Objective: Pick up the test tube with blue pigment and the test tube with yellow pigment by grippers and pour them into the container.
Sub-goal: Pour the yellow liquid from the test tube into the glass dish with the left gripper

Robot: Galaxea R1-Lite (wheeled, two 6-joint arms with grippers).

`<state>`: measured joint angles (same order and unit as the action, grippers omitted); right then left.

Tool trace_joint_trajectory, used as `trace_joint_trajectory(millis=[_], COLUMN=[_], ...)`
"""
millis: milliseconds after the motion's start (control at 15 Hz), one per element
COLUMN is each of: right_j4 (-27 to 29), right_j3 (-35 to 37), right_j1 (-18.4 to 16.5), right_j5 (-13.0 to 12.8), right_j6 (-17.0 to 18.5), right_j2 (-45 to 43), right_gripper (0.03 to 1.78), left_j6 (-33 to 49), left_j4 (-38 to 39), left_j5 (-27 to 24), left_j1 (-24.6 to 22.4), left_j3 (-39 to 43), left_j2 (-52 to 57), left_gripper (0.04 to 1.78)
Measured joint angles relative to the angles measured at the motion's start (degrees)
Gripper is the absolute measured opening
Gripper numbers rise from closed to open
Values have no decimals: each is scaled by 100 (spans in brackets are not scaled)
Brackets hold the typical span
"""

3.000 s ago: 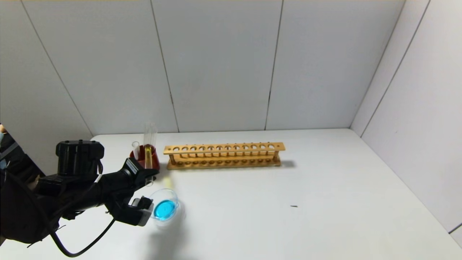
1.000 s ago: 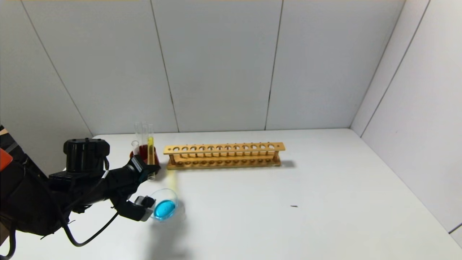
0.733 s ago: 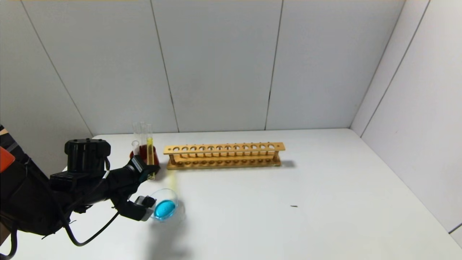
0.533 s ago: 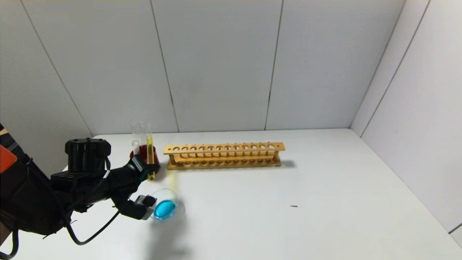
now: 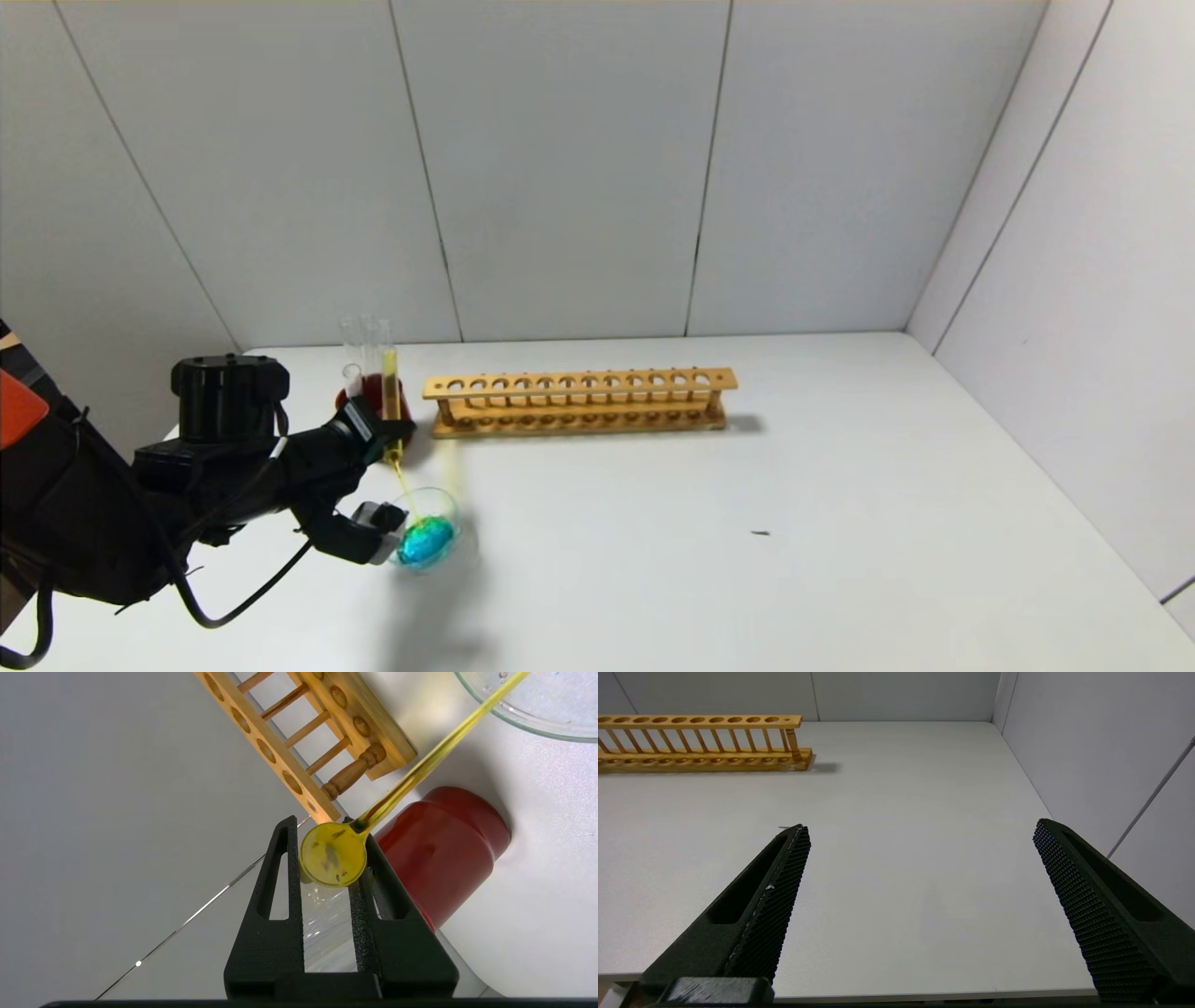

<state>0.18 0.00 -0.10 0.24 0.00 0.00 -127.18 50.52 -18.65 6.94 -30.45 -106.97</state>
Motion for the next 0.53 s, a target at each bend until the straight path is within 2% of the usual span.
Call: trace_joint_trajectory(millis=[533], right_j4=[0], right_j3=[0], right_j1=[0], right_j5=[0], right_j6=[0], right_j2=[0], right_gripper=[175], left_j6=[-22], left_j4=[26], left_j5=[16], left_j1=[89], left_j3=[-5], left_j2=[35], left_gripper=[34])
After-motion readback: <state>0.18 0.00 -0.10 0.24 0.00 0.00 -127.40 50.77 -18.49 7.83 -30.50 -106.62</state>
